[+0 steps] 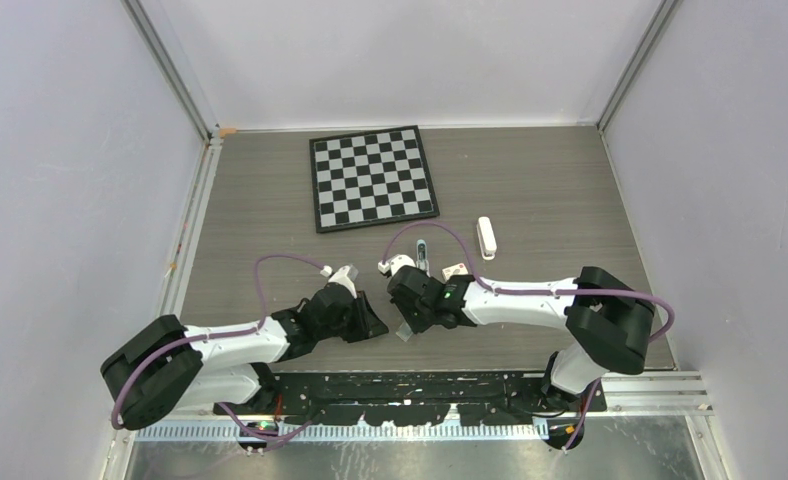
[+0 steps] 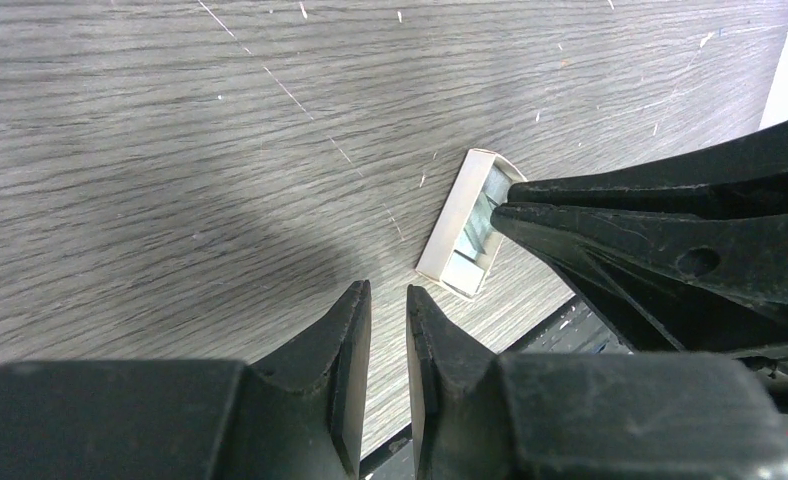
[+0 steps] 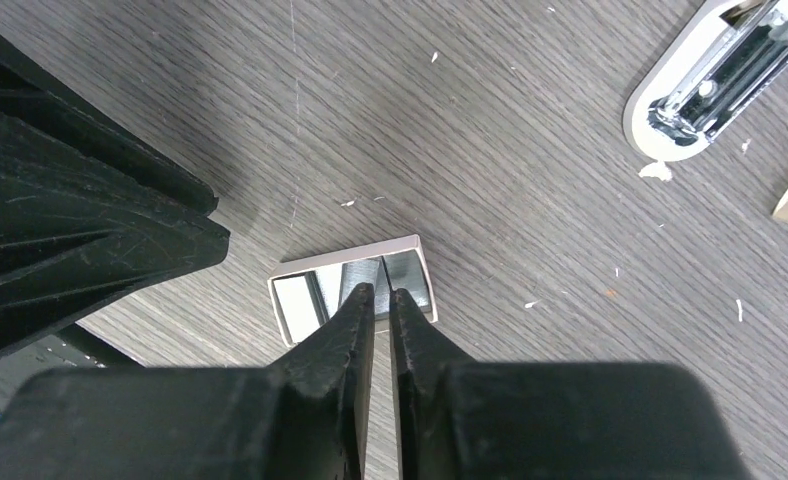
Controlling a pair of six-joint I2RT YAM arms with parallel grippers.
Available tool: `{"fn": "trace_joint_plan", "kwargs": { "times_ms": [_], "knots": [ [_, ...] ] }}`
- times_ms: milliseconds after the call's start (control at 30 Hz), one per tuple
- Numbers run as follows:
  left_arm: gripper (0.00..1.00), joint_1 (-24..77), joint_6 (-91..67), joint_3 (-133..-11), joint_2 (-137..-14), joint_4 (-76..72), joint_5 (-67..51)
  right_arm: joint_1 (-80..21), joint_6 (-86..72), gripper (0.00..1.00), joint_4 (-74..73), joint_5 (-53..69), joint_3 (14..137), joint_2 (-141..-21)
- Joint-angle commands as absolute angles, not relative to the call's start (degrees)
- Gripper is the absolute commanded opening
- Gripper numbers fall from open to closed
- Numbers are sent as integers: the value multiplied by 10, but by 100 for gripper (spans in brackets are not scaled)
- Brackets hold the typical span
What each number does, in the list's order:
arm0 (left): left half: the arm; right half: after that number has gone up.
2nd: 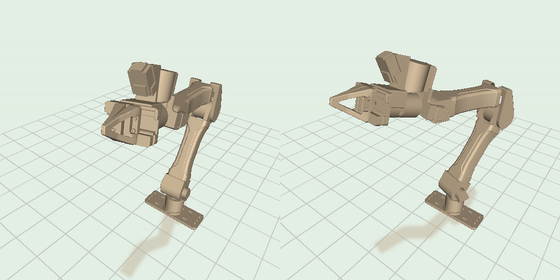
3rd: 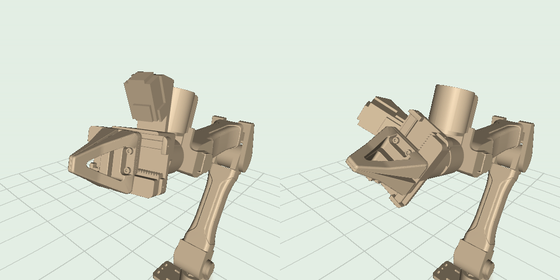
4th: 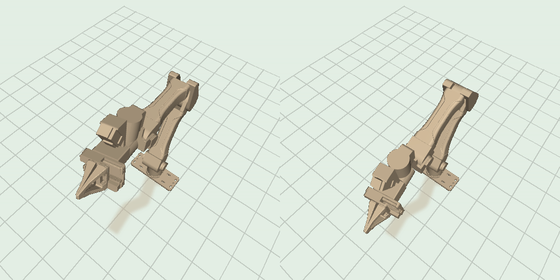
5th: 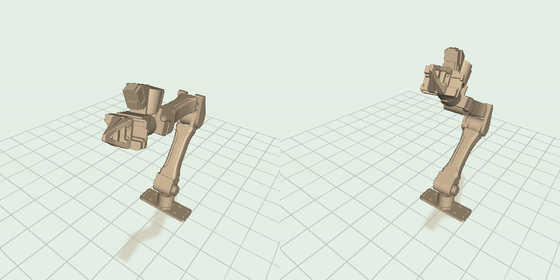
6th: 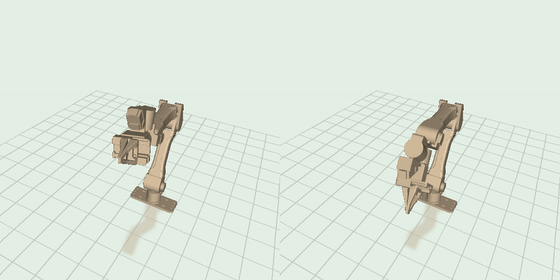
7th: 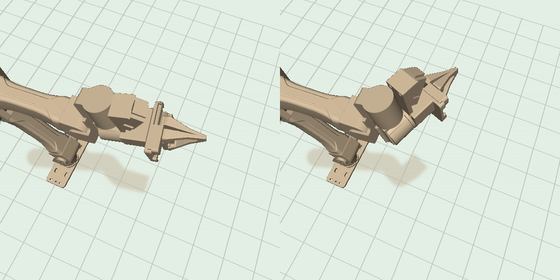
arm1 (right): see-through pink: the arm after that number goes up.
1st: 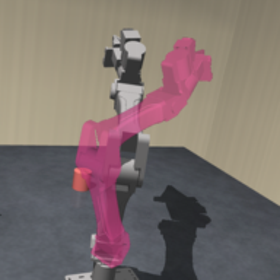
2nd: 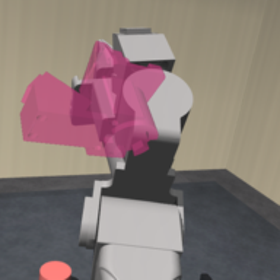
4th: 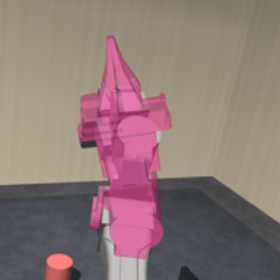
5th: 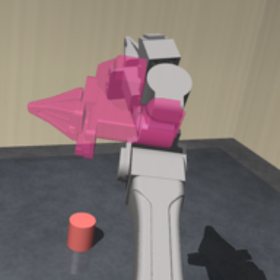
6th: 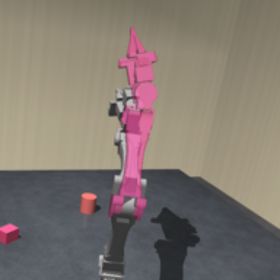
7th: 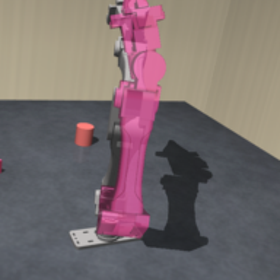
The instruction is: Load the staples into the stapler
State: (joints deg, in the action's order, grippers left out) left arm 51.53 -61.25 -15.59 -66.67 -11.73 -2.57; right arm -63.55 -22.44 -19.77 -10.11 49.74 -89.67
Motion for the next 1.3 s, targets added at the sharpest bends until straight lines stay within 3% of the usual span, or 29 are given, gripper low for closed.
{"fn": "trace_joint_plan", "kwargs": {
  "times_ms": [0, 533, 1267],
  "knots": [
    [21, 518, -607, -152, -655, -120, -12, -638, -232, 21, -178, -89, 508, -870],
    [22, 518, -608, -150, -653, -119, -11, -637, -244, 32, -174, -89, 511, -894],
    [23, 518, -615, -148, -635, -109, -4, -644, -252, 30, -209, -117, 520, -918]
  ]
}}
